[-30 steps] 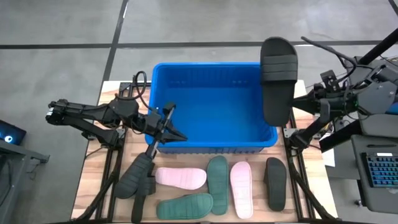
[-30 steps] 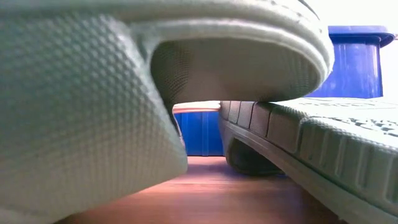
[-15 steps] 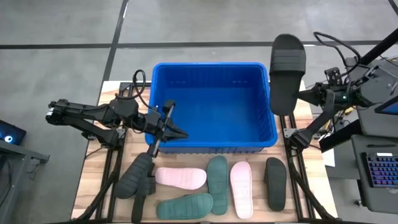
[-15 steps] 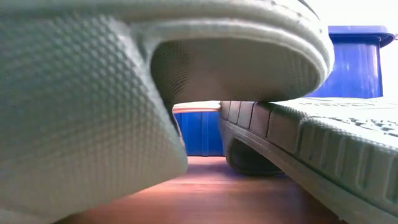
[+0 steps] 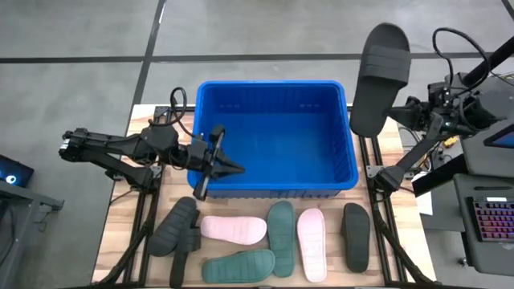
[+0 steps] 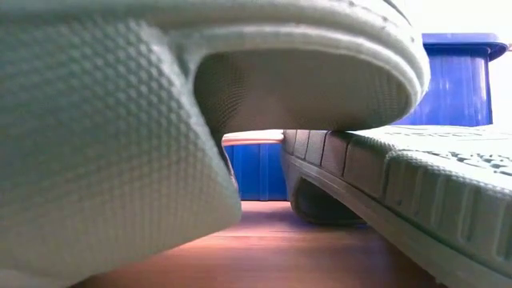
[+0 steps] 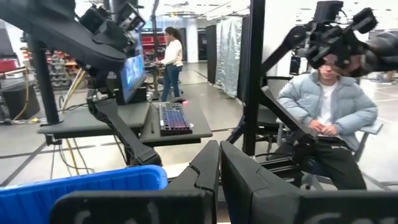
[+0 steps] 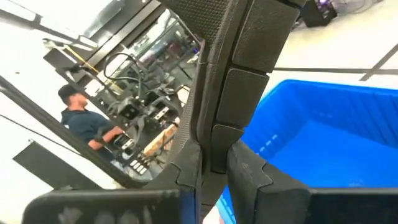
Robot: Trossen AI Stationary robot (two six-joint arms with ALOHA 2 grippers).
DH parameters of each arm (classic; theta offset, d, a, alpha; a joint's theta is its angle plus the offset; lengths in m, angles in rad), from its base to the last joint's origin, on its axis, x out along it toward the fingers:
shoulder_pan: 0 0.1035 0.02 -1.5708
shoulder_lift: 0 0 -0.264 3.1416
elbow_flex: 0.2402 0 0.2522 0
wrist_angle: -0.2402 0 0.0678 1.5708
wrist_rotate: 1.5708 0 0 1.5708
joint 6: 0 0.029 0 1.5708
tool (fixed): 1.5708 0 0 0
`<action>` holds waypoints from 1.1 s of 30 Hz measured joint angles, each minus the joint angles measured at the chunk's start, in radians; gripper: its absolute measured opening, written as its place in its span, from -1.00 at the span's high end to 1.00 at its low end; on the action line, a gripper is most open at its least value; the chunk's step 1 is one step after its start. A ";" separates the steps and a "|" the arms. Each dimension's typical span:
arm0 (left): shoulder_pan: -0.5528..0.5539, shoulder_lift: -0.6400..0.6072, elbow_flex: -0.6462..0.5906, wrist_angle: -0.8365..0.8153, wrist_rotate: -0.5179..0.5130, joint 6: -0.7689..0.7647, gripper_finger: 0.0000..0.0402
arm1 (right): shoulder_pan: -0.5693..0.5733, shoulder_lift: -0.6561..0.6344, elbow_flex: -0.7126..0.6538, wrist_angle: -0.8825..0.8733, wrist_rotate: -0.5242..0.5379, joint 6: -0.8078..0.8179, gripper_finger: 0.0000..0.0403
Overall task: Pick and place slides into bin
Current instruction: Put the black slide into the bin
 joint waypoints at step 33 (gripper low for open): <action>0.020 0.000 0.000 -0.001 -0.022 -0.002 1.00 | -0.800 0.297 -0.099 0.318 -0.712 -0.175 0.80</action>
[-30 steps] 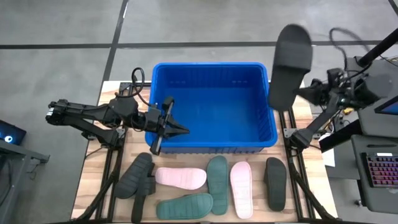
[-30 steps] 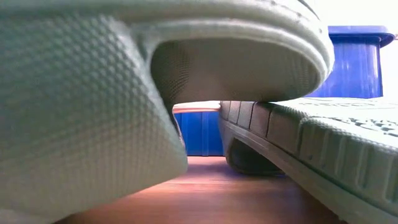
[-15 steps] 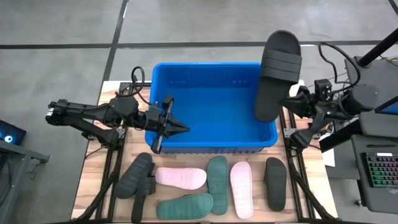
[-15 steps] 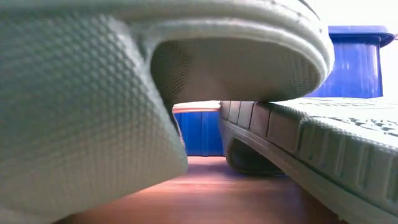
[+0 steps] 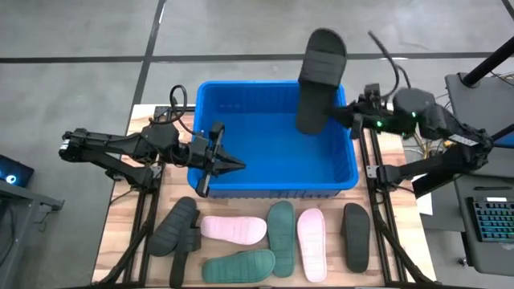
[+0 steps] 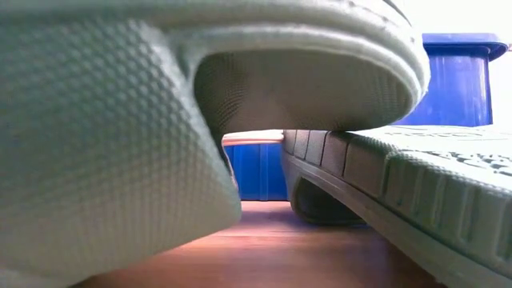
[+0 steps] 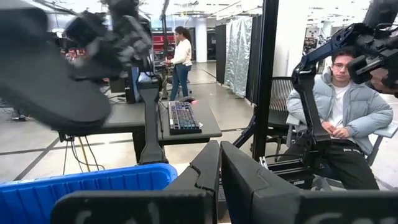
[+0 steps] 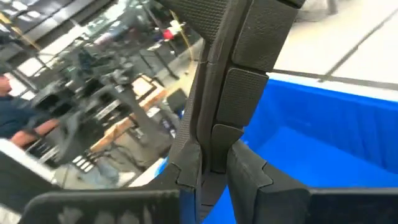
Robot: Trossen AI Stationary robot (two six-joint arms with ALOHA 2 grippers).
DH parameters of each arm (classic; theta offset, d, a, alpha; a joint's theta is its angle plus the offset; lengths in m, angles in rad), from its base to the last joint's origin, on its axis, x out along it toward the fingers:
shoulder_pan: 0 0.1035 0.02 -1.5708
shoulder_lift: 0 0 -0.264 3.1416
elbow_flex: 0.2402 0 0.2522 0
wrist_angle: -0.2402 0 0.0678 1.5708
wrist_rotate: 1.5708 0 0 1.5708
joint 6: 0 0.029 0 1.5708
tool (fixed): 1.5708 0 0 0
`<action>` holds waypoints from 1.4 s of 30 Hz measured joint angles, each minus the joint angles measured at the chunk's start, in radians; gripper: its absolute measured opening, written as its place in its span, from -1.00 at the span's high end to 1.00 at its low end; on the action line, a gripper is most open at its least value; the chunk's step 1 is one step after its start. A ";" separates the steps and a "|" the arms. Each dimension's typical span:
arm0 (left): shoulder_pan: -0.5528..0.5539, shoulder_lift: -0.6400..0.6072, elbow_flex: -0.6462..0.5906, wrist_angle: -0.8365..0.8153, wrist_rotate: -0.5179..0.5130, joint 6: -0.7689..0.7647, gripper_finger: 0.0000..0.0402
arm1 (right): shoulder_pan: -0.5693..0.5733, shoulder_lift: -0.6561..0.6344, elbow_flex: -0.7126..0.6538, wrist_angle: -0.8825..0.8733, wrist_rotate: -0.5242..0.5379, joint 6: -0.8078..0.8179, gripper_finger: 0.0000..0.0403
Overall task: Pick and place slides into bin
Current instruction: Put the black slide into the bin
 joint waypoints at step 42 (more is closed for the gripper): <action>0.000 0.000 0.000 0.000 0.001 0.001 1.00 | -0.473 0.337 0.115 -0.561 -0.596 0.125 0.81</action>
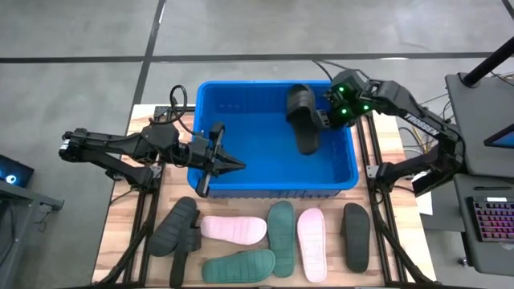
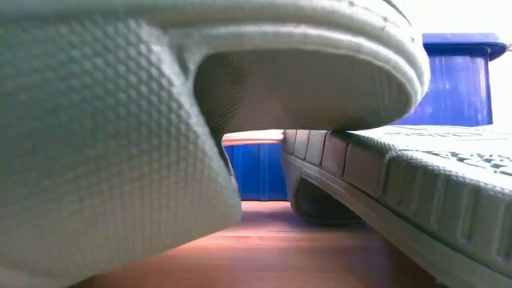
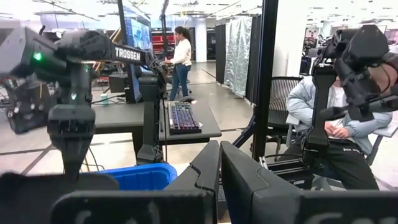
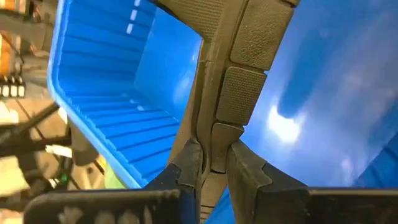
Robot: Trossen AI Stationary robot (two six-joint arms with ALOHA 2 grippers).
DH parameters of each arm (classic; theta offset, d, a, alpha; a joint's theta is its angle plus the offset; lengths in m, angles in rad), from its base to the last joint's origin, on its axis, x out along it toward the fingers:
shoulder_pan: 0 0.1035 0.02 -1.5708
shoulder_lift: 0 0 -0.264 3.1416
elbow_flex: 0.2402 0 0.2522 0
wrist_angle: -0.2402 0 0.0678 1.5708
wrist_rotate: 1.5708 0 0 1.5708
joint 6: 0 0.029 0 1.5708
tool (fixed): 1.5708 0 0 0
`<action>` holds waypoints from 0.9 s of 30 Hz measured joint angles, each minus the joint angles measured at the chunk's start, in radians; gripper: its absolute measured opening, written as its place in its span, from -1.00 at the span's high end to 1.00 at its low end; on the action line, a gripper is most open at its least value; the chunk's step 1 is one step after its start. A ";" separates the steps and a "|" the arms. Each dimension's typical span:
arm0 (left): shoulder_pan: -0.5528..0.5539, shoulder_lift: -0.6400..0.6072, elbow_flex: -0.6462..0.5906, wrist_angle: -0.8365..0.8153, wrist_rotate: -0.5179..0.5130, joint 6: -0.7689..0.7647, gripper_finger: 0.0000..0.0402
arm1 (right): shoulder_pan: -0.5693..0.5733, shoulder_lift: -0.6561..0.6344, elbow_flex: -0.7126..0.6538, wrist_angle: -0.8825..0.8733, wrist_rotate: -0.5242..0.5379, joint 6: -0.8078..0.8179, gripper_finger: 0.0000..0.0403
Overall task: Pick and place slides into bin
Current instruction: Put the black slide into the bin
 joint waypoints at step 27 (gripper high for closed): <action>0.000 0.000 0.000 0.000 0.000 0.001 1.00 | -0.012 0.178 -0.066 -0.014 0.008 0.040 0.81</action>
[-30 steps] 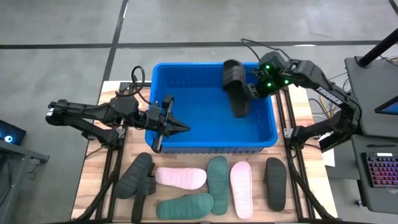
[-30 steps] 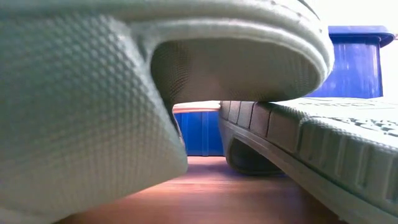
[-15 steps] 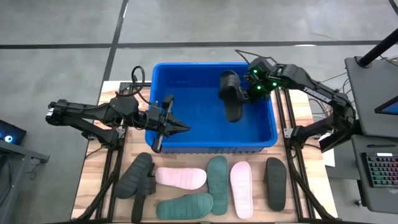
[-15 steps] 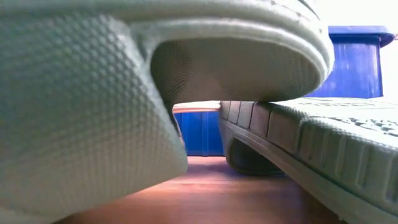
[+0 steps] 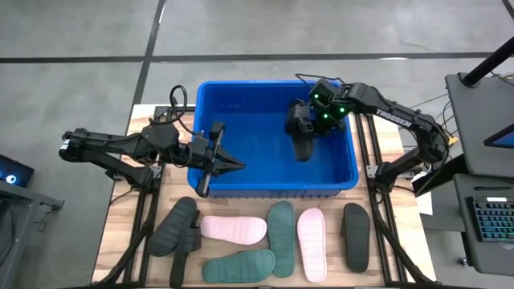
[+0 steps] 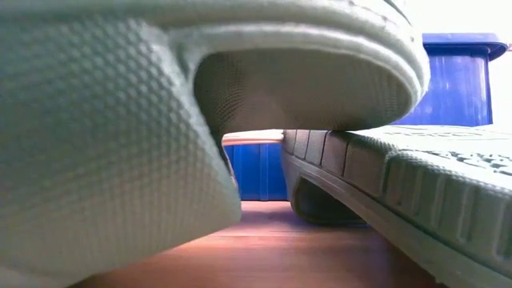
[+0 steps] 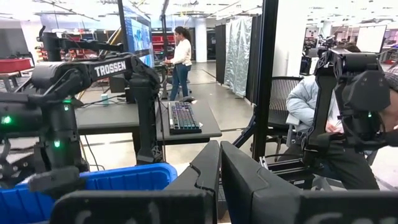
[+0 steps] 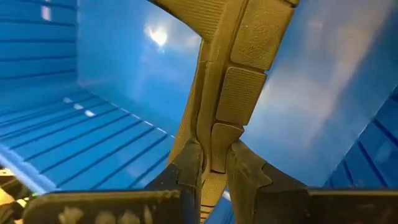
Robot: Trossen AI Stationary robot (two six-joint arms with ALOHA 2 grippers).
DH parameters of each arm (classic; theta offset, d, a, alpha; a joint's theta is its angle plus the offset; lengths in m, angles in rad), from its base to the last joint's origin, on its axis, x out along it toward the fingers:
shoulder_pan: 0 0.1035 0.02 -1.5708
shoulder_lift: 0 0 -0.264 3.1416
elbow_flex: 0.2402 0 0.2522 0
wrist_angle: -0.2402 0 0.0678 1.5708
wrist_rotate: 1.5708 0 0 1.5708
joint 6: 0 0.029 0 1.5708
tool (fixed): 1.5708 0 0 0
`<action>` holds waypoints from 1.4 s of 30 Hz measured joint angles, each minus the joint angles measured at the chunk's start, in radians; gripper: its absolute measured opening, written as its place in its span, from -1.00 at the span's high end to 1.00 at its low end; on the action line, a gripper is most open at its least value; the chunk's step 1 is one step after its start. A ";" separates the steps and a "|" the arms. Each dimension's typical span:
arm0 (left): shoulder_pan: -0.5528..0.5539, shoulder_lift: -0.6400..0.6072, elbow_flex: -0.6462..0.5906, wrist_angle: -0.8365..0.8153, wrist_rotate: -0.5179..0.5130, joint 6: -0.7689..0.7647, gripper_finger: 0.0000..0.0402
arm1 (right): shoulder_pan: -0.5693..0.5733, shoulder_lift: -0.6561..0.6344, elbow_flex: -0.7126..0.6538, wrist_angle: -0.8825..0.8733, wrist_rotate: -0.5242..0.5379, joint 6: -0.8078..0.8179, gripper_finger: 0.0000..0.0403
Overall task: Pick and place slides into bin
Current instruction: Put the black slide into the bin
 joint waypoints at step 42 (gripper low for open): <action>0.001 0.015 -0.007 0.000 -0.001 -0.001 1.00 | -0.014 0.010 -0.111 -0.002 0.076 0.000 0.81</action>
